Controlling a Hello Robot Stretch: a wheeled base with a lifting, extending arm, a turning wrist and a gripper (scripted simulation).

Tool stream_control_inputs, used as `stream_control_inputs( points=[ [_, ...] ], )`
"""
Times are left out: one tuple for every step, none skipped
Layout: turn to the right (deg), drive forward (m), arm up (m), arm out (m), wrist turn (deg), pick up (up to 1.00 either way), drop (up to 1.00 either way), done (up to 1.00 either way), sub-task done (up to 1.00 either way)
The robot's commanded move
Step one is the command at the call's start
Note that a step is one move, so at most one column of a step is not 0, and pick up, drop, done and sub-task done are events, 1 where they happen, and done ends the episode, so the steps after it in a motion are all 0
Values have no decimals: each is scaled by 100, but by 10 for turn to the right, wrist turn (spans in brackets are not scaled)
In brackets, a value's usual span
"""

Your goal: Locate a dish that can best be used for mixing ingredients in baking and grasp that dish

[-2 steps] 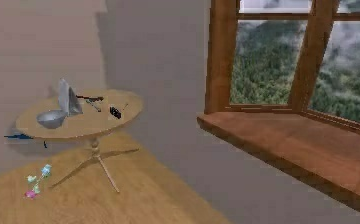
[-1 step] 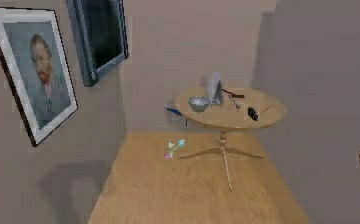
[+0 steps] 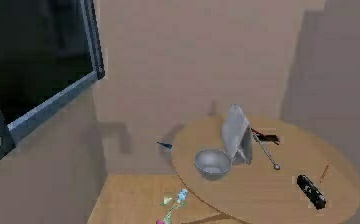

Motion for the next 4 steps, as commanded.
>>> stream_control_inputs(
  points=[
    [-450,0,0,0,0,0,0,0,0],
    [-300,0,0,0,0,0,0,0,0],
    [0,0,50,0,0,0,0,0,0],
    [0,0,38,0,0,0,0,0,0]
  ],
)
